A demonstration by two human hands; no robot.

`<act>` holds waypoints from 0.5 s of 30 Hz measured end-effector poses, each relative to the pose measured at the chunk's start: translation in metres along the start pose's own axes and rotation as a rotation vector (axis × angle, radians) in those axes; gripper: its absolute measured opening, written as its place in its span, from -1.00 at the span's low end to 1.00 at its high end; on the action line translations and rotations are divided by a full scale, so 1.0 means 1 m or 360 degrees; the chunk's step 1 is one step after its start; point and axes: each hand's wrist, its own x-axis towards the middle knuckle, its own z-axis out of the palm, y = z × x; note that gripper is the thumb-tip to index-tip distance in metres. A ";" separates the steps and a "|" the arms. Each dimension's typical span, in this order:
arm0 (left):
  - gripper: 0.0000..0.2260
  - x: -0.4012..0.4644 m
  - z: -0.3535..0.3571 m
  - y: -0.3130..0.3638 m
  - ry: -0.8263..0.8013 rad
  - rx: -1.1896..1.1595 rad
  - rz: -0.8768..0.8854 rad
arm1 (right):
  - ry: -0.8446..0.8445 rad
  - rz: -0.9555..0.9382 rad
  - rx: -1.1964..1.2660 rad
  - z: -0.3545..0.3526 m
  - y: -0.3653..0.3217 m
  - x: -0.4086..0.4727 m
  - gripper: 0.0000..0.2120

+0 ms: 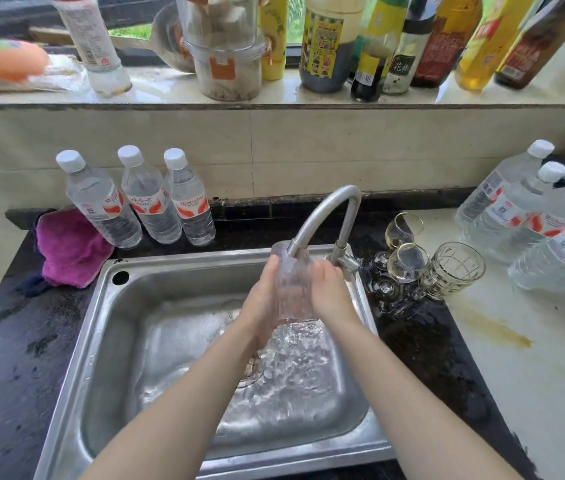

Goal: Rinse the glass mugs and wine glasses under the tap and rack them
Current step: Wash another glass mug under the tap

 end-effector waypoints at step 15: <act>-0.59 -0.001 -0.001 -0.001 0.0588 0.0209 0.0379 | -0.0057 -0.0164 0.0291 0.034 -0.006 -0.042 -0.51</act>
